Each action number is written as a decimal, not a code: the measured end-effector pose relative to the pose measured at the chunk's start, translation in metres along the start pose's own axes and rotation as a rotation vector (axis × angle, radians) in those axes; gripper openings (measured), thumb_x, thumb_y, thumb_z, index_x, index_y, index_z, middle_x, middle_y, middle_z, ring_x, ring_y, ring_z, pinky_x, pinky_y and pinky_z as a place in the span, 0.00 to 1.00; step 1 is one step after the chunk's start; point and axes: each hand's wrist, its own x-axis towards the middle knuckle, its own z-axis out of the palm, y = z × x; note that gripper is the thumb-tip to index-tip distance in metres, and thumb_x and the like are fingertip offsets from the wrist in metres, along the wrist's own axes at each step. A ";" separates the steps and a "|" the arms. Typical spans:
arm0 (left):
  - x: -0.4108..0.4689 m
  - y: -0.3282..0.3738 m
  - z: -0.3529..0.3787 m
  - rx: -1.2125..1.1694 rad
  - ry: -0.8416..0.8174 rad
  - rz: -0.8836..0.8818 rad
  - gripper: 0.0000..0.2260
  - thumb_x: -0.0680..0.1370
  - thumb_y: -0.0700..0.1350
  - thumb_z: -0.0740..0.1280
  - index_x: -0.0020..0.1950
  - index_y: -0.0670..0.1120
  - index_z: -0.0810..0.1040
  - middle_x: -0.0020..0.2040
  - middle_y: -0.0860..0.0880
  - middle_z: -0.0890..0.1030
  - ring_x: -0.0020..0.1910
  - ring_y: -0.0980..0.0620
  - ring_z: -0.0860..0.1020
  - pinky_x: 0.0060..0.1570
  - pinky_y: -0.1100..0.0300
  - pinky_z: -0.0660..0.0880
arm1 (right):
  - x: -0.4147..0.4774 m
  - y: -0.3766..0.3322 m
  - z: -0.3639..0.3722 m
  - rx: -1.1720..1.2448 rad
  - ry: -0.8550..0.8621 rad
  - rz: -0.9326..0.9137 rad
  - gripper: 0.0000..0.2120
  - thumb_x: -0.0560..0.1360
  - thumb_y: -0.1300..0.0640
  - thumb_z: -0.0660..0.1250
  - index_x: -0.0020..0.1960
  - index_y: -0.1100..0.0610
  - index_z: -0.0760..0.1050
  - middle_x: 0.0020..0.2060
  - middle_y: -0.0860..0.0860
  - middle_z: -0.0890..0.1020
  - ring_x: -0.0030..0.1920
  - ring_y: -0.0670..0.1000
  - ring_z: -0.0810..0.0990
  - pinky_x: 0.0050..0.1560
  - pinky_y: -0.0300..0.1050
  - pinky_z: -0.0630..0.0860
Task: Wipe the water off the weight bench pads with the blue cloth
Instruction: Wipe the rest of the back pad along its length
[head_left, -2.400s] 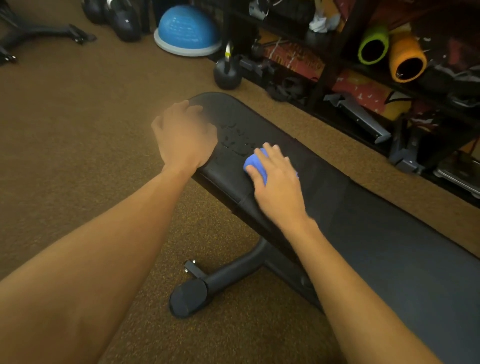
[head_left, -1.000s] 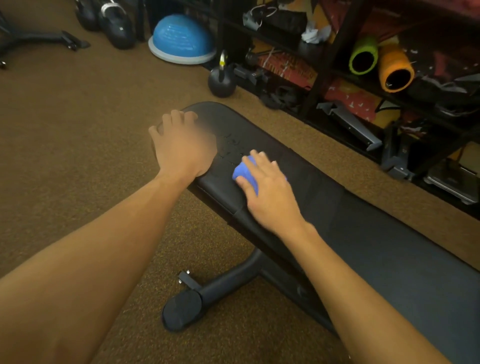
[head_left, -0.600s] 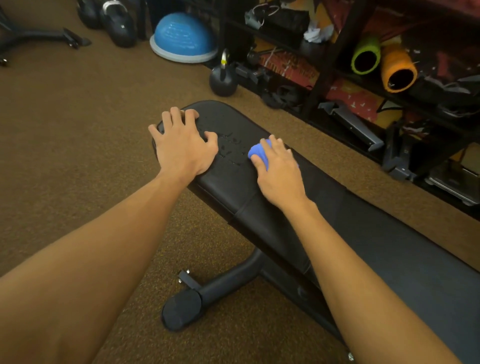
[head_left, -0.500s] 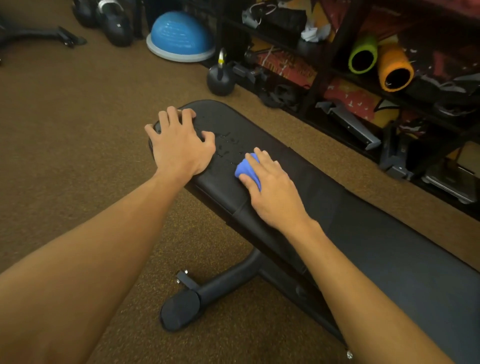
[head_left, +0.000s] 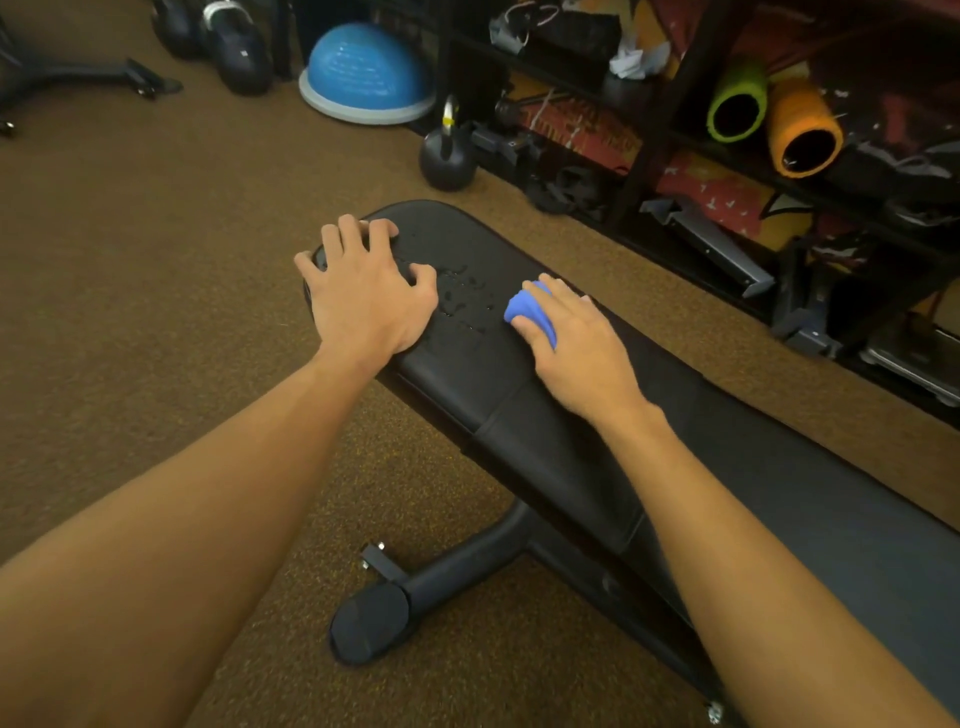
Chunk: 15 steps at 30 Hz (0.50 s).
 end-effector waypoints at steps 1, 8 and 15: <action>0.000 0.000 0.000 0.005 0.001 0.002 0.24 0.80 0.61 0.58 0.71 0.49 0.73 0.66 0.42 0.73 0.69 0.38 0.70 0.69 0.33 0.64 | 0.008 0.006 -0.003 0.015 -0.002 0.034 0.27 0.86 0.41 0.59 0.82 0.50 0.65 0.81 0.49 0.66 0.81 0.49 0.62 0.81 0.49 0.55; 0.001 0.001 0.003 -0.012 0.020 -0.010 0.23 0.80 0.61 0.58 0.69 0.49 0.73 0.65 0.42 0.73 0.68 0.38 0.69 0.69 0.34 0.64 | 0.101 0.030 -0.029 0.209 -0.224 0.392 0.22 0.81 0.37 0.64 0.57 0.54 0.83 0.53 0.54 0.82 0.47 0.52 0.78 0.49 0.48 0.72; 0.000 0.000 0.003 -0.010 0.033 -0.016 0.24 0.79 0.62 0.58 0.69 0.50 0.74 0.65 0.42 0.74 0.68 0.39 0.70 0.68 0.35 0.65 | 0.096 0.053 -0.029 0.436 -0.242 0.383 0.18 0.80 0.36 0.68 0.52 0.51 0.84 0.36 0.48 0.78 0.38 0.49 0.75 0.43 0.45 0.72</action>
